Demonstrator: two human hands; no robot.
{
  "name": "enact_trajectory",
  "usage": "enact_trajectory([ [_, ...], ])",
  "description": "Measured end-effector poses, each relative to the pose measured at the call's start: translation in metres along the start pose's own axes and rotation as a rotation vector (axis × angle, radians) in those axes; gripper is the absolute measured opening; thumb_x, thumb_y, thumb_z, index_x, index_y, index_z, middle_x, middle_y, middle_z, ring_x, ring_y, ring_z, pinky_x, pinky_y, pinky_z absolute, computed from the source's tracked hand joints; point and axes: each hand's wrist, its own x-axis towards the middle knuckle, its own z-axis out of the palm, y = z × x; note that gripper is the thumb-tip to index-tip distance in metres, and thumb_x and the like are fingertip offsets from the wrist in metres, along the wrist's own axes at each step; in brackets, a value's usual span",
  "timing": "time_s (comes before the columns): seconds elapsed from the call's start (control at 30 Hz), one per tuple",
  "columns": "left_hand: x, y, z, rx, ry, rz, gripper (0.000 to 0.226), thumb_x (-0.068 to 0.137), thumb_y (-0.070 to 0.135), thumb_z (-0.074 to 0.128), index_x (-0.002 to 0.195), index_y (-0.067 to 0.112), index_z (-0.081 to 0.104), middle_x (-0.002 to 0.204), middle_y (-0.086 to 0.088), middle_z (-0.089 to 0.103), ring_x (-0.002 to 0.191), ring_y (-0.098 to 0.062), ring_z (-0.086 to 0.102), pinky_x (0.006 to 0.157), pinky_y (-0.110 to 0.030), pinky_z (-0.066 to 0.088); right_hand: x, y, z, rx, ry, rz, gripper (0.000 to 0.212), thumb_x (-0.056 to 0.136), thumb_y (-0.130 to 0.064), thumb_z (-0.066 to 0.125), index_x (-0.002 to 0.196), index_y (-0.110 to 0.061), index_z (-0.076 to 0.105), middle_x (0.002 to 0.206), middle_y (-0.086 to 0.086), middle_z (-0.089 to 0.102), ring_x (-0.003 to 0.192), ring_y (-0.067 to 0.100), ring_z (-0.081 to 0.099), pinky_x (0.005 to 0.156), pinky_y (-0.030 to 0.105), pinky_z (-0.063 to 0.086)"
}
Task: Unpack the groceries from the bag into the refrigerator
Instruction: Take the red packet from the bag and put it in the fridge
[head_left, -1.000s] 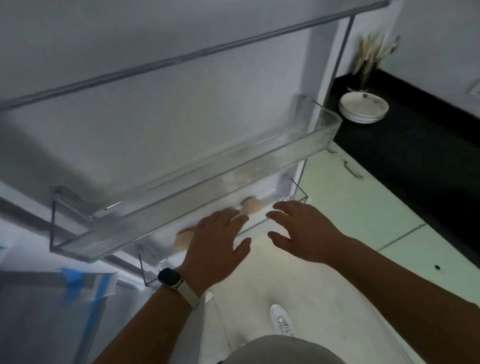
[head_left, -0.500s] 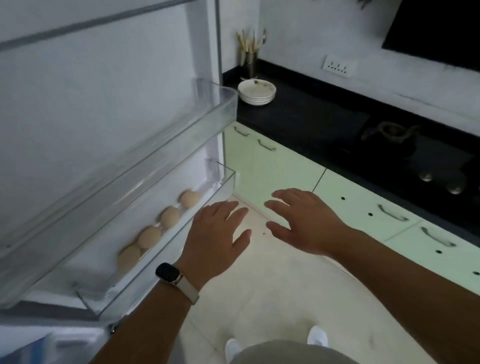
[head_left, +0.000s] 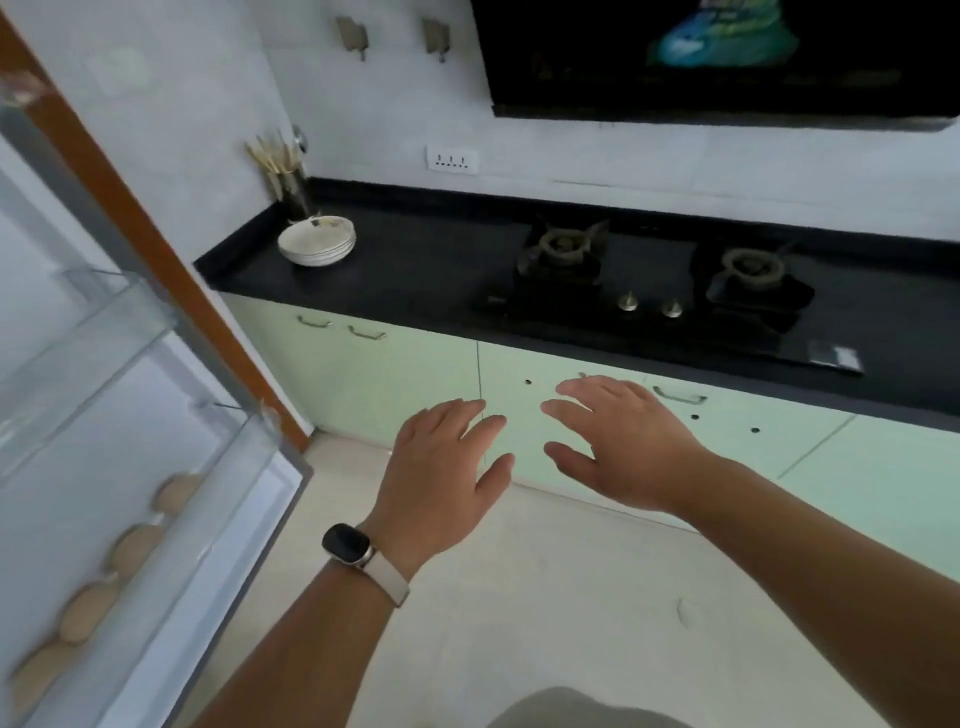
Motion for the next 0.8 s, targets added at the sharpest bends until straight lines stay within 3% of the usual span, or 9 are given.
enact_trajectory([
  [0.13, 0.032, 0.076, 0.021, -0.010, -0.061, 0.093, 0.048, 0.096, 0.049, 0.040, 0.128, 0.022, 0.064, 0.135, -0.001, 0.061, 0.127, -0.025, 0.053, 0.105, -0.046, 0.042, -0.050, 0.070, 0.003, 0.035, 0.002, 0.104, 0.072, 0.087, -0.064, 0.012, 0.141, -0.031, 0.045, 0.150, -0.004, 0.042, 0.140, 0.020, 0.035, 0.114, 0.039, 0.027],
  [0.43, 0.103, 0.249, 0.080, -0.010, -0.131, 0.309, 0.051, 0.096, 0.051, 0.038, 0.131, 0.023, 0.062, 0.138, 0.000, 0.059, 0.130, -0.024, 0.050, 0.108, -0.045, 0.039, -0.180, 0.222, 0.019, 0.103, 0.072, 0.352, 0.058, 0.090, -0.058, 0.028, 0.130, -0.026, 0.056, 0.136, 0.001, 0.055, 0.126, 0.025, 0.051, 0.105, 0.042, 0.041],
  [0.57, 0.126, 0.313, 0.103, -0.048, -0.151, 0.431, 0.049, 0.095, 0.050, 0.041, 0.128, 0.022, 0.064, 0.136, 0.000, 0.060, 0.128, -0.024, 0.053, 0.106, -0.043, 0.040, -0.237, 0.267, 0.026, 0.128, 0.100, 0.495, 0.053, 0.091, -0.055, 0.033, 0.125, -0.025, 0.059, 0.131, 0.001, 0.059, 0.121, 0.026, 0.055, 0.100, 0.042, 0.044],
  [0.8, 0.166, 0.398, 0.136, -0.111, -0.184, 0.632, 0.047, 0.094, 0.047, 0.044, 0.124, 0.020, 0.067, 0.131, -0.004, 0.063, 0.123, -0.025, 0.055, 0.103, -0.043, 0.043, -0.306, 0.320, 0.033, 0.174, 0.071, 0.723, 0.064, 0.090, -0.061, 0.022, 0.137, -0.028, 0.049, 0.144, -0.002, 0.049, 0.133, 0.024, 0.043, 0.109, 0.041, 0.035],
])
